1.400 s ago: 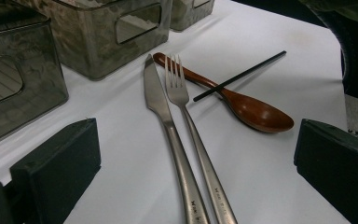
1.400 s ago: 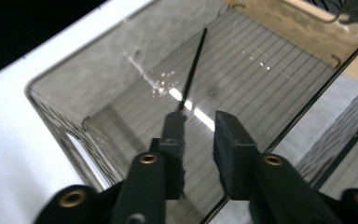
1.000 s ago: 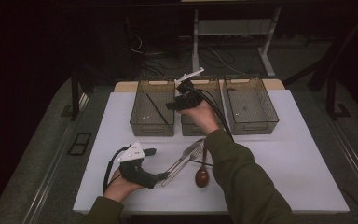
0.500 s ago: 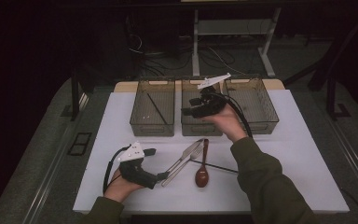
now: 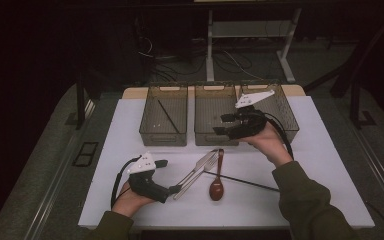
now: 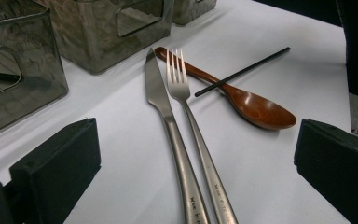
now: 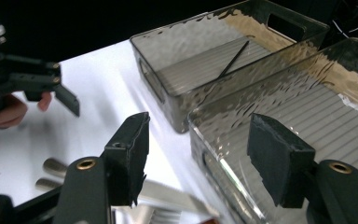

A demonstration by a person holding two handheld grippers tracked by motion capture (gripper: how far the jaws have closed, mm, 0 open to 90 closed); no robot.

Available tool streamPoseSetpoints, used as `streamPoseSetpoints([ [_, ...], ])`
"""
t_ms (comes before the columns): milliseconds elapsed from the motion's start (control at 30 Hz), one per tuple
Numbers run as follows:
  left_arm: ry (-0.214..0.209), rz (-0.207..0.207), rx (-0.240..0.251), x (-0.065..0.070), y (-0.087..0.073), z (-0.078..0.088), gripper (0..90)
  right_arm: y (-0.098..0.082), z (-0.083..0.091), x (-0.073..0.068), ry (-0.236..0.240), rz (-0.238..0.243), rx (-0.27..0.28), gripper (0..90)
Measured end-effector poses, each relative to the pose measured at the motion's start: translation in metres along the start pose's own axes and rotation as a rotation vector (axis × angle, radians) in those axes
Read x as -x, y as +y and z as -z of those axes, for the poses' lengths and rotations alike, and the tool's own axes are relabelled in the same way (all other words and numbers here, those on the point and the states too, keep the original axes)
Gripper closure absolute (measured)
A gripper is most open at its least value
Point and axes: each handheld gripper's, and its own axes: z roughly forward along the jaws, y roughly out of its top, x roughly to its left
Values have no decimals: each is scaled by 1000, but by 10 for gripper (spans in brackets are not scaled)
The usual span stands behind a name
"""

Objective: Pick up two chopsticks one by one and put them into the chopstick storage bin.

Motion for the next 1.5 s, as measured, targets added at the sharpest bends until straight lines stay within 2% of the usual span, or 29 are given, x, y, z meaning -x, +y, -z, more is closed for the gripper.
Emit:
streamPoseSetpoints([
  [233,-6,3,5,-2,0,-1,0,-20,15,-6,38,-1,-6,411],
  [400,-4,9,-1,-2,-1,-1,0,-36,23,-7,40,-19,0,411],
  [600,-2,4,-3,-1,-2,-1,0,-53,38,-11,36,-16,14,408],
  [1033,3,9,2,0,-2,1,0,-91,67,-21,27,-17,-17,407],
  [1500,0,1,0,0,-2,3,0,-114,81,-34,35,5,-67,424],
])
